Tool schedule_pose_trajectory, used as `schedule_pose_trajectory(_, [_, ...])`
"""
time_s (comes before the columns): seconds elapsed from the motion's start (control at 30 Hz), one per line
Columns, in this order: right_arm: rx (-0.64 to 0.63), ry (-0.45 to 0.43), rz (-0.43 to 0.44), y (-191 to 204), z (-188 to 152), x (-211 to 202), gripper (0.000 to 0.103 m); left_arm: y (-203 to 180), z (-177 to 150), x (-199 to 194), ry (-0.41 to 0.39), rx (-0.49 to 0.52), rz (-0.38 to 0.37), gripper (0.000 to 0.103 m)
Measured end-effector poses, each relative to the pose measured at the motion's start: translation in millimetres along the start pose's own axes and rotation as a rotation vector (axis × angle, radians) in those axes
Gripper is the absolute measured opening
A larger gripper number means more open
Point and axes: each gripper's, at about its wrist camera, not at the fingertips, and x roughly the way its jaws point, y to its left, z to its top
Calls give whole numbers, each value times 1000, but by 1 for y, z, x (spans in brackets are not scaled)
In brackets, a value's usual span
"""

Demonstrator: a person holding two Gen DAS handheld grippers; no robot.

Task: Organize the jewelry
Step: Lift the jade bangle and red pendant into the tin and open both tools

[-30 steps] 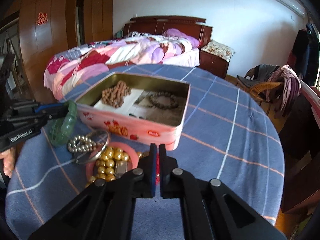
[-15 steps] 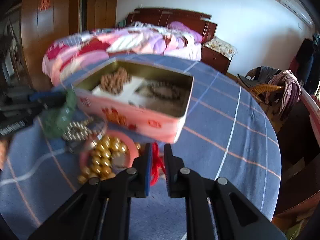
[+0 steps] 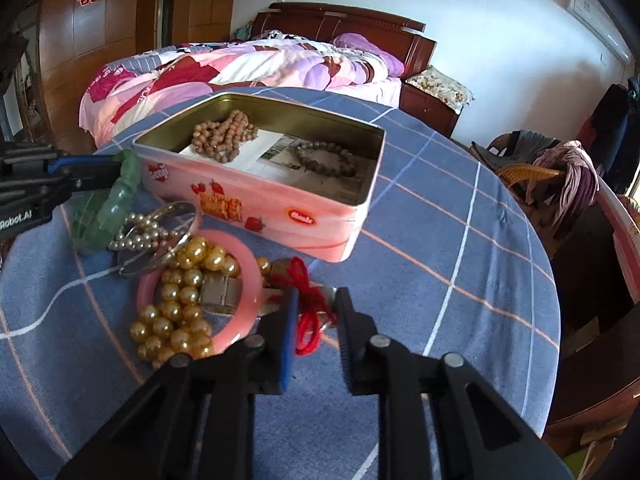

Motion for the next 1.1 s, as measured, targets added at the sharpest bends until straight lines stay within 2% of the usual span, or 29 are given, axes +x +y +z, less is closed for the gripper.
schedule_pose_trajectory(0.13, [0, -4, 4, -1, -3, -3, 7, 0, 0, 0, -2, 0, 0, 6])
schedule_pose_trajectory(0.2, [31, -33, 6, -5, -2, -8, 6, 0, 1, -2, -9, -2, 1, 6])
schedule_pose_trajectory(0.5, [60, -123, -12, -11, 14, -32, 6, 3, 11, -21, -69, -15, 0, 6])
schedule_pose_trajectory(0.7, [59, -150, -1, -6, 19, -35, 6, 7, 18, -27, -89, -23, 4, 6])
schedule_pose_trajectory(1.1, [71, -205, 13, -6, 31, -42, 6, 10, 33, -34, -128, 12, 59, 6])
